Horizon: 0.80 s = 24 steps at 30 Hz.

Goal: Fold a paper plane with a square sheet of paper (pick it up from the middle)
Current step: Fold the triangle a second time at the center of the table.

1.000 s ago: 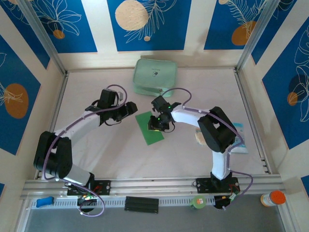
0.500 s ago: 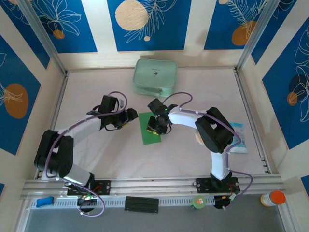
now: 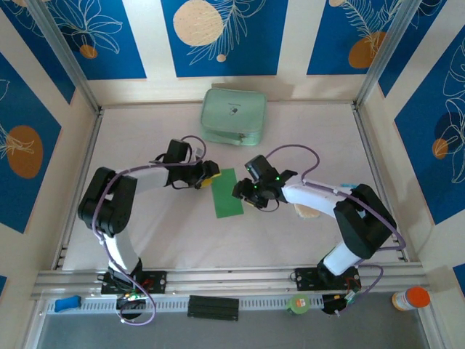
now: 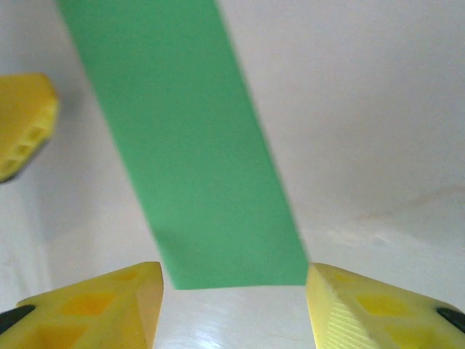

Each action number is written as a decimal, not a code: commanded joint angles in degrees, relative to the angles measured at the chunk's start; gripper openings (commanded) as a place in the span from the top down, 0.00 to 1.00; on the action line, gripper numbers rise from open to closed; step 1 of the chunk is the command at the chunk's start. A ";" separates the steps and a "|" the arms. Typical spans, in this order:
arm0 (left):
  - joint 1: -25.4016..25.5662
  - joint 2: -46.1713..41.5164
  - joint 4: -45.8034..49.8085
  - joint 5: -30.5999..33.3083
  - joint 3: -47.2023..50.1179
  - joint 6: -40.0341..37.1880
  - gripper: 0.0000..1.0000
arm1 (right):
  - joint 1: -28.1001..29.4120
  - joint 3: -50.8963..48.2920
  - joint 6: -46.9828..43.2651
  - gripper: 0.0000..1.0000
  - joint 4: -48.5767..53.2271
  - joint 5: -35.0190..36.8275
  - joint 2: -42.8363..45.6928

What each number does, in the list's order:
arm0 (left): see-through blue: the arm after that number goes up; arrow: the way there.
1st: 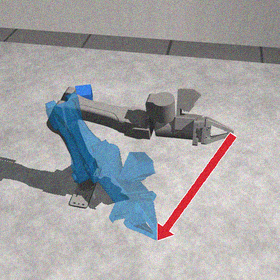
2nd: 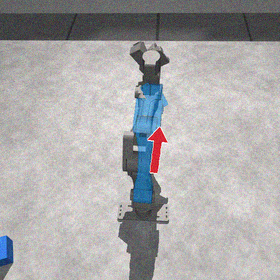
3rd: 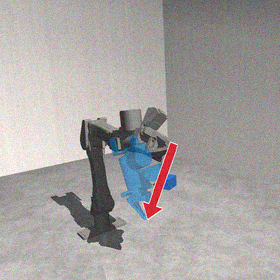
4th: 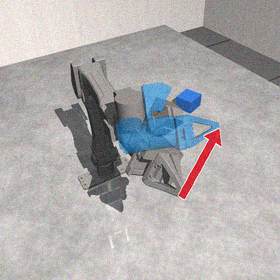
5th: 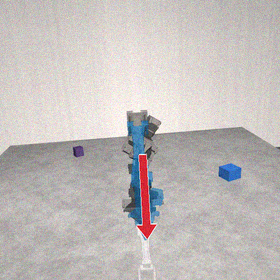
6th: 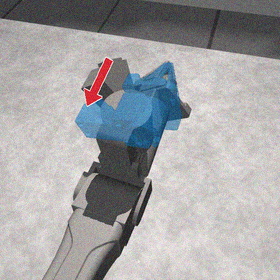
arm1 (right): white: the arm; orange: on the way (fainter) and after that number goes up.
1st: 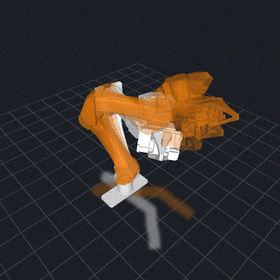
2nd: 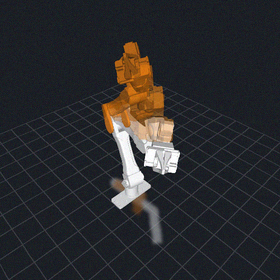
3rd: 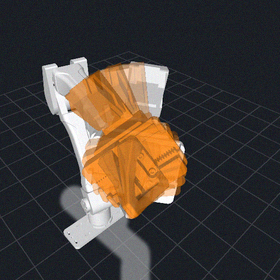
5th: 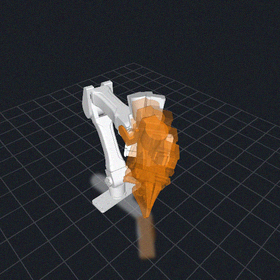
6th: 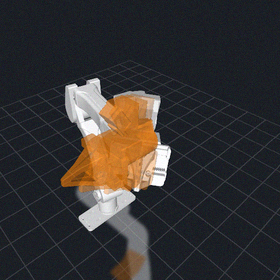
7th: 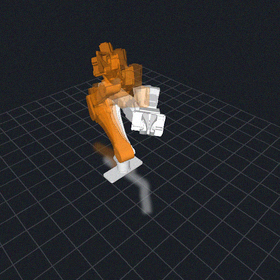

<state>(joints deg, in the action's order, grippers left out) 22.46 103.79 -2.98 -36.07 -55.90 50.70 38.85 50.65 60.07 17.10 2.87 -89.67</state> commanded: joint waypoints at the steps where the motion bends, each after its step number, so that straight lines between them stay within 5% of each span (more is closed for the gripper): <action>1: 1.16 2.35 -3.90 -1.52 -1.54 2.29 0.46 | -1.30 -2.82 0.09 0.45 -1.78 -3.09 1.36; 24: 1.89 8.35 3.11 5.96 0.22 -1.11 0.53 | -4.91 -8.11 -2.21 0.53 -10.25 -16.06 -1.56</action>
<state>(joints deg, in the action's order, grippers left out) 23.90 109.60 -4.23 -33.80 -57.58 50.94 33.39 43.31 58.85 6.81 -10.11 -90.48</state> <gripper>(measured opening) 0.471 0.473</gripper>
